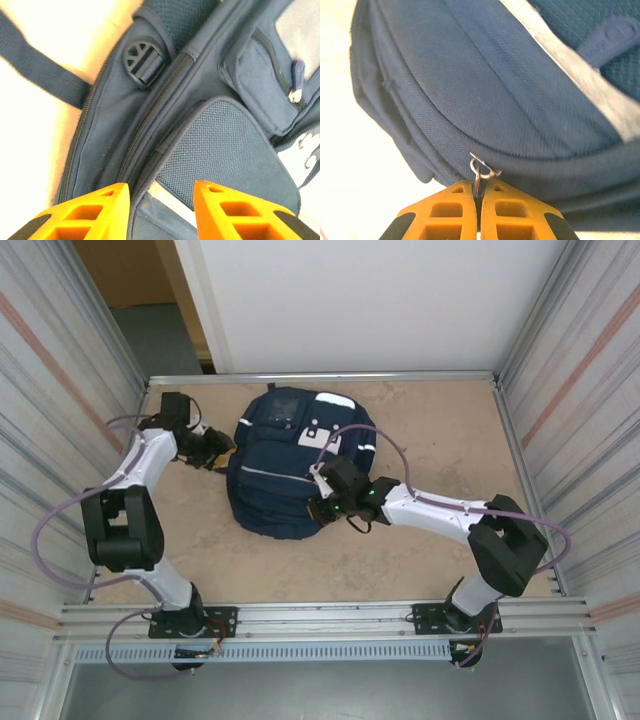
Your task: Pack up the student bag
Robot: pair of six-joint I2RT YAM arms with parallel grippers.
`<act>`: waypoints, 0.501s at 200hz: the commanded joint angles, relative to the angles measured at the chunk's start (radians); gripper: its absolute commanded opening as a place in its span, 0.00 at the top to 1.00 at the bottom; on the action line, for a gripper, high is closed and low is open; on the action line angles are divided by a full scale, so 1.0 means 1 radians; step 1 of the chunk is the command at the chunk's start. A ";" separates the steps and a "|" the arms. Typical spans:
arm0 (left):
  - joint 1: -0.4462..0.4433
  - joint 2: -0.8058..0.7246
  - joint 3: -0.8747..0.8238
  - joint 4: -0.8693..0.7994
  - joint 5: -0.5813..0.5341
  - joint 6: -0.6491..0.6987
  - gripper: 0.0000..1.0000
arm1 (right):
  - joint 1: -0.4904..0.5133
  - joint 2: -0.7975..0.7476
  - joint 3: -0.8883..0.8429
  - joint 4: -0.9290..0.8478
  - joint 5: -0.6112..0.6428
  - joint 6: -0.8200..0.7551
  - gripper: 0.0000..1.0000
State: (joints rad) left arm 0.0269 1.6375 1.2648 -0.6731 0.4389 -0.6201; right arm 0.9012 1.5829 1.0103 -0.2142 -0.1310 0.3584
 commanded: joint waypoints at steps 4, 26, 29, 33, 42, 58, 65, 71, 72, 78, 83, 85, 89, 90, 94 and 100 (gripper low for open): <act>-0.010 -0.166 -0.124 -0.034 0.006 -0.049 0.53 | 0.030 0.071 0.100 0.040 -0.067 0.039 1.00; -0.029 -0.297 -0.260 -0.039 0.087 -0.069 0.45 | 0.064 0.119 0.127 0.106 -0.086 0.051 1.00; -0.032 -0.312 -0.275 -0.041 0.096 -0.074 0.45 | 0.066 0.122 0.131 0.112 -0.088 0.052 1.00; -0.034 -0.331 -0.293 -0.043 0.103 -0.084 0.45 | 0.073 0.132 0.135 0.119 -0.093 0.055 1.00; -0.048 -0.375 -0.334 -0.039 0.099 -0.119 0.45 | 0.081 0.149 0.150 0.125 -0.105 0.061 1.00; -0.082 -0.442 -0.388 0.003 0.084 -0.173 0.44 | 0.101 0.167 0.160 0.147 -0.114 0.081 1.00; -0.104 -0.466 -0.405 0.018 0.055 -0.198 0.44 | 0.110 0.174 0.157 0.166 -0.117 0.089 1.00; -0.120 -0.482 -0.419 0.038 0.026 -0.219 0.44 | 0.116 0.180 0.156 0.181 -0.120 0.097 1.00; -0.124 -0.484 -0.421 0.041 0.021 -0.223 0.44 | 0.118 0.182 0.157 0.184 -0.122 0.099 1.00; -0.140 -0.492 -0.435 0.065 -0.003 -0.243 0.45 | 0.124 0.193 0.162 0.194 -0.130 0.107 1.00; -0.149 -0.497 -0.446 0.083 -0.017 -0.261 0.46 | 0.127 0.203 0.166 0.196 -0.137 0.113 1.00; -0.151 -0.496 -0.451 0.093 -0.023 -0.273 0.46 | 0.130 0.207 0.170 0.196 -0.140 0.116 1.00; -0.154 -0.496 -0.462 0.113 -0.027 -0.291 0.46 | 0.133 0.211 0.174 0.195 -0.143 0.122 1.00; -0.155 -0.496 -0.464 0.119 -0.027 -0.295 0.46 | 0.135 0.213 0.175 0.196 -0.143 0.123 1.00; -0.156 -0.496 -0.476 0.145 -0.024 -0.312 0.47 | 0.140 0.216 0.177 0.197 -0.143 0.128 1.00; -0.159 -0.498 -0.497 0.190 -0.019 -0.338 0.47 | 0.149 0.218 0.175 0.206 -0.137 0.130 1.00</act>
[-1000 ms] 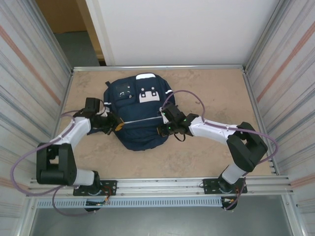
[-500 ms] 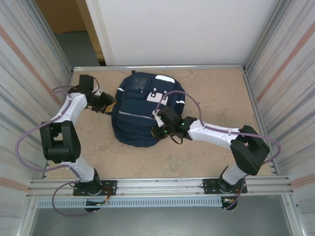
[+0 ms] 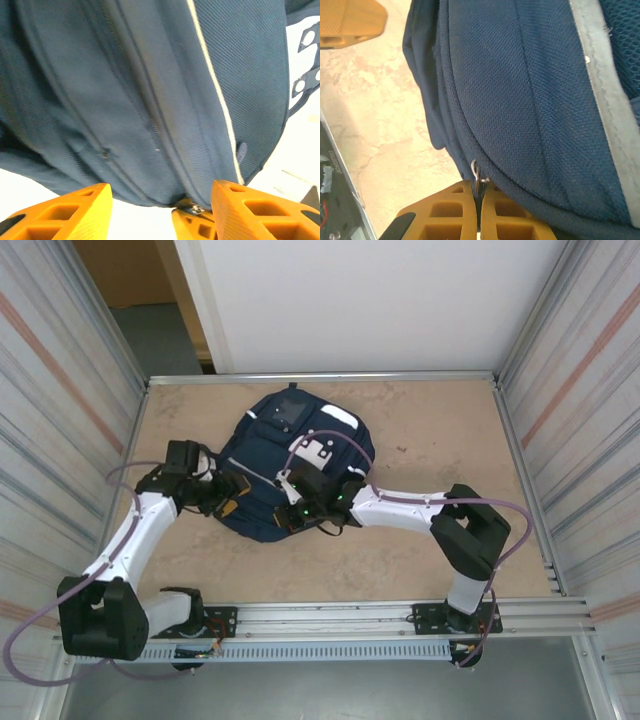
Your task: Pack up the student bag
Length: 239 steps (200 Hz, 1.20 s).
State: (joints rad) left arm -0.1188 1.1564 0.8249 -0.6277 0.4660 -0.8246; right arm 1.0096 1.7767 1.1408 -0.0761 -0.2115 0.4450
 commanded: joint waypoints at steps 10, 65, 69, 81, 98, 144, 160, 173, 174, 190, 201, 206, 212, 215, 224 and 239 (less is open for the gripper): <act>-0.030 -0.023 -0.091 0.211 -0.061 -0.177 0.48 | 0.059 0.024 0.041 0.076 -0.024 0.044 1.00; -0.145 0.048 -0.148 0.358 -0.172 -0.252 0.61 | 0.087 -0.017 -0.015 0.103 0.060 0.068 1.00; -0.145 0.054 -0.150 0.363 -0.169 -0.249 0.63 | 0.086 -0.017 -0.013 0.089 0.059 0.066 1.00; -0.139 0.060 -0.152 0.360 -0.170 -0.234 0.80 | 0.079 -0.024 -0.003 0.031 0.061 0.044 1.00; -0.129 0.032 -0.147 0.350 -0.182 -0.184 1.00 | 0.069 -0.076 -0.042 -0.041 0.113 -0.025 0.99; -0.117 0.027 -0.116 0.312 -0.155 -0.035 1.00 | -0.065 -0.178 -0.112 -0.275 0.207 -0.209 0.89; -0.112 0.062 -0.092 0.291 -0.105 0.007 1.00 | -0.118 -0.194 -0.132 -0.280 0.248 -0.214 0.89; -0.113 0.079 -0.093 0.298 -0.077 0.010 1.00 | -0.152 -0.201 -0.132 -0.290 0.258 -0.197 0.87; -0.114 0.079 -0.093 0.299 -0.075 0.010 1.00 | -0.153 -0.202 -0.132 -0.290 0.258 -0.196 0.87; -0.121 0.092 -0.095 0.313 -0.041 0.003 1.00 | -0.170 -0.225 -0.150 -0.278 0.260 -0.189 0.84; -0.140 0.098 -0.081 0.304 -0.027 0.014 1.00 | -0.182 -0.240 -0.167 -0.264 0.261 -0.185 0.84; -0.158 0.099 -0.074 0.297 -0.031 0.014 1.00 | -0.193 -0.244 -0.168 -0.266 0.260 -0.180 0.84; -0.182 0.098 -0.070 0.296 -0.043 0.005 1.00 | -0.204 -0.252 -0.168 -0.273 0.259 -0.174 0.84; -0.193 0.097 -0.069 0.297 -0.049 -0.005 1.00 | -0.207 -0.256 -0.166 -0.278 0.262 -0.171 0.83; -0.225 0.096 -0.072 0.304 -0.074 -0.050 1.00 | -0.220 -0.280 -0.175 -0.287 0.277 -0.161 0.81; -0.281 0.090 -0.085 0.359 -0.103 -0.131 1.00 | -0.240 -0.343 -0.215 -0.266 0.311 -0.147 0.74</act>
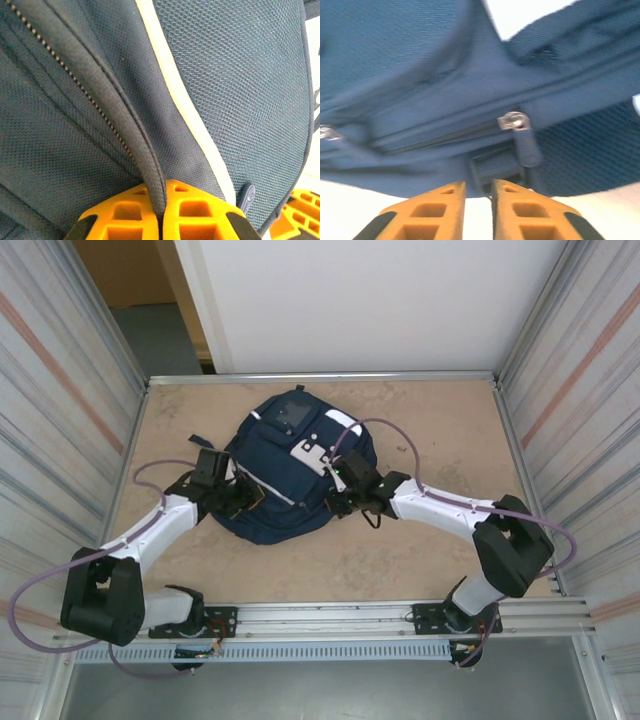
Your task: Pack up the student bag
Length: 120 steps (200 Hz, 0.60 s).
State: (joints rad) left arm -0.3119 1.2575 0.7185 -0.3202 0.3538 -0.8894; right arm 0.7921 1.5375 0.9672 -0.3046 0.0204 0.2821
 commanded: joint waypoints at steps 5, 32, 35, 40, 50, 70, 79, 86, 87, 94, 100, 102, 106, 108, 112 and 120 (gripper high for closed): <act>-0.109 -0.013 0.019 0.072 -0.003 -0.092 1.00 | -0.035 -0.125 -0.054 -0.027 0.093 0.020 0.71; -0.273 -0.026 0.034 0.089 -0.126 -0.227 1.00 | -0.112 -0.263 -0.074 -0.041 0.220 0.051 0.64; -0.297 -0.028 0.037 0.089 -0.149 -0.243 1.00 | -0.121 -0.283 -0.078 -0.043 0.238 0.052 0.64; -0.342 -0.032 0.041 0.091 -0.189 -0.265 1.00 | -0.136 -0.321 -0.087 -0.040 0.264 0.052 0.62; -0.420 -0.035 0.051 0.088 -0.264 -0.301 0.93 | -0.169 -0.405 -0.120 -0.005 0.306 0.042 0.58; -0.512 -0.030 0.058 0.129 -0.313 -0.340 0.69 | -0.252 -0.588 -0.184 0.096 0.328 -0.008 0.40; -0.527 -0.009 0.062 0.179 -0.262 -0.321 0.68 | -0.290 -0.654 -0.200 0.120 0.350 -0.015 0.18; -0.529 0.020 0.079 0.213 -0.194 -0.308 0.67 | -0.319 -0.694 -0.214 0.136 0.365 -0.026 0.01; -0.529 0.024 0.081 0.216 -0.183 -0.306 0.67 | -0.323 -0.697 -0.215 0.139 0.367 -0.028 0.01; -0.533 0.057 0.113 0.234 -0.115 -0.294 0.66 | -0.353 -0.730 -0.230 0.156 0.382 -0.036 0.01; -0.542 0.085 0.141 0.242 -0.069 -0.286 0.65 | -0.373 -0.751 -0.242 0.170 0.395 -0.042 0.01; -0.548 0.093 0.150 0.243 -0.057 -0.283 0.65 | -0.382 -0.756 -0.245 0.173 0.397 -0.043 0.01; -0.559 0.106 0.168 0.245 -0.044 -0.275 0.64 | -0.399 -0.764 -0.250 0.177 0.403 -0.046 0.01; -0.565 0.113 0.174 0.243 -0.039 -0.271 0.63 | -0.407 -0.768 -0.252 0.178 0.408 -0.048 0.01; -0.578 0.123 0.194 0.237 -0.036 -0.263 0.63 | -0.425 -0.774 -0.258 0.179 0.411 -0.051 0.01; -0.601 0.132 0.219 0.211 -0.044 -0.244 0.61 | -0.455 -0.784 -0.265 0.171 0.425 -0.051 0.01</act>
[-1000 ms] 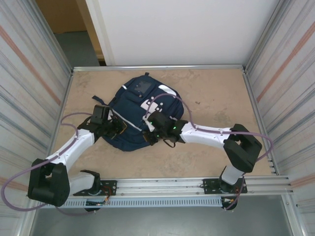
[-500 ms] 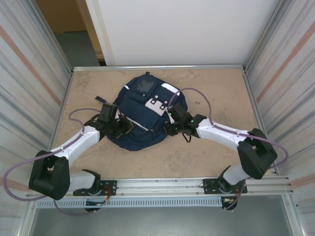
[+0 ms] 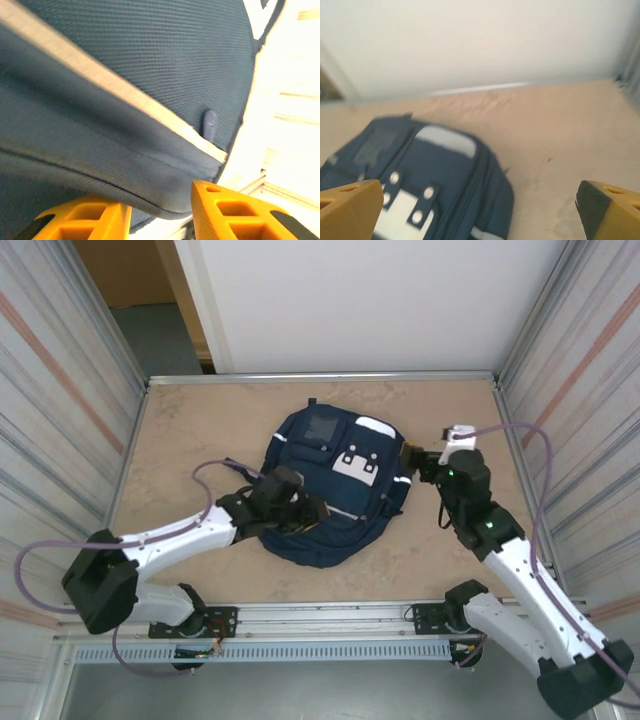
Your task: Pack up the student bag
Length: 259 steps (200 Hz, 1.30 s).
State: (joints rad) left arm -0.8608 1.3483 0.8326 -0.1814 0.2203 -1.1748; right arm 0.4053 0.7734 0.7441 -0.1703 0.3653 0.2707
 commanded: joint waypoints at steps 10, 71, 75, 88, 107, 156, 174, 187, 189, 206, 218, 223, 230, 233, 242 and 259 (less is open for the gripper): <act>-0.060 0.042 0.130 0.030 0.074 0.073 0.58 | -0.102 -0.029 -0.055 0.014 0.104 -0.020 0.01; -0.035 -0.275 0.205 -0.275 -0.410 0.768 0.01 | -0.192 -0.044 -0.223 0.156 -0.170 -0.157 0.01; -0.023 -0.298 0.194 -0.268 -0.434 0.822 0.01 | -0.192 -0.047 -0.243 0.188 -0.176 -0.156 0.01; 0.041 -0.366 0.141 -0.238 -0.504 0.927 0.01 | -0.193 -0.051 -0.312 0.277 -0.157 -0.135 0.01; 0.191 -0.459 -0.004 -0.108 -0.544 0.995 0.01 | -0.198 -0.041 -0.405 0.389 -0.109 -0.109 0.01; 0.610 -0.513 -0.417 0.383 -0.395 1.203 0.01 | -0.294 0.167 -0.573 0.712 -0.072 -0.086 0.01; 0.697 -0.455 -0.498 0.521 -0.424 1.234 0.01 | -0.324 0.283 -0.556 0.817 -0.108 -0.097 0.01; 0.777 -0.388 -0.561 0.677 -0.296 1.269 0.01 | -0.331 0.387 -0.541 0.930 -0.101 -0.116 0.01; 0.788 -0.379 -0.566 0.697 -0.278 1.269 0.01 | -0.332 0.404 -0.534 0.940 -0.103 -0.118 0.01; 0.843 -0.265 -0.566 0.774 -0.189 1.267 0.01 | -0.338 0.524 -0.443 0.923 -0.153 -0.189 0.01; 0.853 -0.191 -0.570 0.844 -0.185 1.260 0.01 | -0.346 0.593 -0.431 1.018 -0.184 -0.238 0.01; 0.855 -0.173 -0.565 0.869 -0.178 1.263 0.01 | -0.363 0.620 -0.424 1.026 -0.198 -0.222 0.01; 0.856 -0.164 -0.558 0.866 -0.151 1.270 0.01 | -0.395 0.663 -0.415 1.018 -0.232 -0.193 0.01; 0.857 -0.155 -0.559 0.879 -0.140 1.273 0.01 | -0.407 0.679 -0.419 1.047 -0.259 -0.185 0.01; 0.860 -0.113 -0.562 0.954 -0.131 1.269 0.01 | -0.435 0.790 -0.422 1.166 -0.300 -0.176 0.01; 0.870 -0.034 -0.555 1.045 -0.114 1.237 0.01 | -0.424 0.748 -0.368 0.996 -0.240 -0.161 0.01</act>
State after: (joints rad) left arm -0.0097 1.2396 0.2653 0.6357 0.0349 0.0578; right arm -0.0109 1.5150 0.3328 0.8501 0.1429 0.1112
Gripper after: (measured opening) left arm 0.986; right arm 0.987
